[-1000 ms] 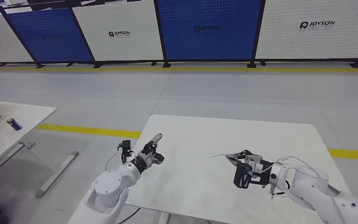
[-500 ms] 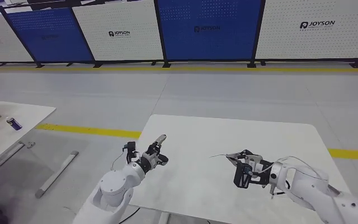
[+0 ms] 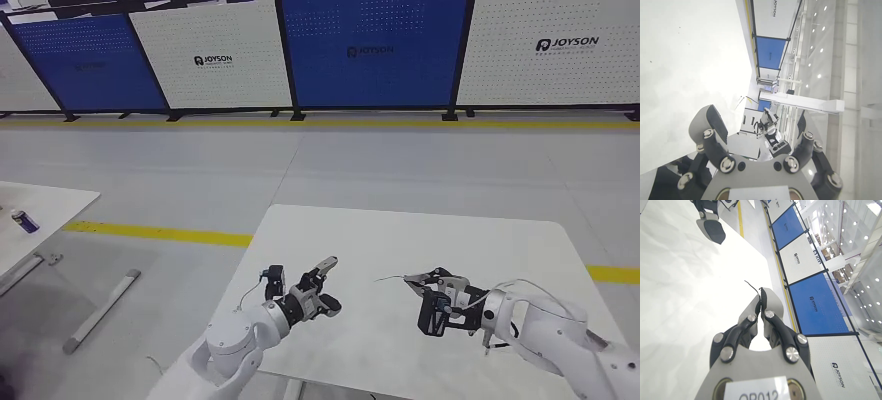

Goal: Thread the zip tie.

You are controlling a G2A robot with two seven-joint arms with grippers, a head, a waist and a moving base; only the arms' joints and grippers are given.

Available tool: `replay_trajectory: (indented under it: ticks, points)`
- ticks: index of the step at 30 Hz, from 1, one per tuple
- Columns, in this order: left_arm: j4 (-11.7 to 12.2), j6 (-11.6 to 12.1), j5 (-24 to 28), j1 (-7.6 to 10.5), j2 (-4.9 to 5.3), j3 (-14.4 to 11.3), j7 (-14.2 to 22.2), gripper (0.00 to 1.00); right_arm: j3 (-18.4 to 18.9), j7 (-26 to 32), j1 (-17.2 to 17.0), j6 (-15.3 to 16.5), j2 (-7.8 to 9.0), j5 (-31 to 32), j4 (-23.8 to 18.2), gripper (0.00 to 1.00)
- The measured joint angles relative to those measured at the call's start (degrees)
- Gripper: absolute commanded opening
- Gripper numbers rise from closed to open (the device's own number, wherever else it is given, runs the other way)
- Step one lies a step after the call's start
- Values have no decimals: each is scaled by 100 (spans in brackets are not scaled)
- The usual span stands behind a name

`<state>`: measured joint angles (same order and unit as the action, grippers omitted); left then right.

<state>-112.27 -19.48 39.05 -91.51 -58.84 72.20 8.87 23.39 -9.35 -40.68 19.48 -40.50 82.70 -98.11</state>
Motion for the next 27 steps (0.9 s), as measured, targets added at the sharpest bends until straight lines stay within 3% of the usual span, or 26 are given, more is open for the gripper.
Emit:
replay_trajectory:
  ticks: [3,11,18,22,27]
  points:
    - [109,0,260,200,76,-229,-103,100,0,0,0,0,0,0,0,0]
    - [111,7,252,180,69,-214,-94,100,4,11,-12,-3,-3,14,-6,0]
    - [305,0,1288,161,80,-207,100,100,-242,119,132,0,-93,740,-112,0]
    - [366,0,2006,326,162,-433,-8,100,-478,61,361,0,-127,725,-95,0]
    - [373,0,2064,350,173,-457,-36,100,-476,59,361,0,-126,725,-92,0]
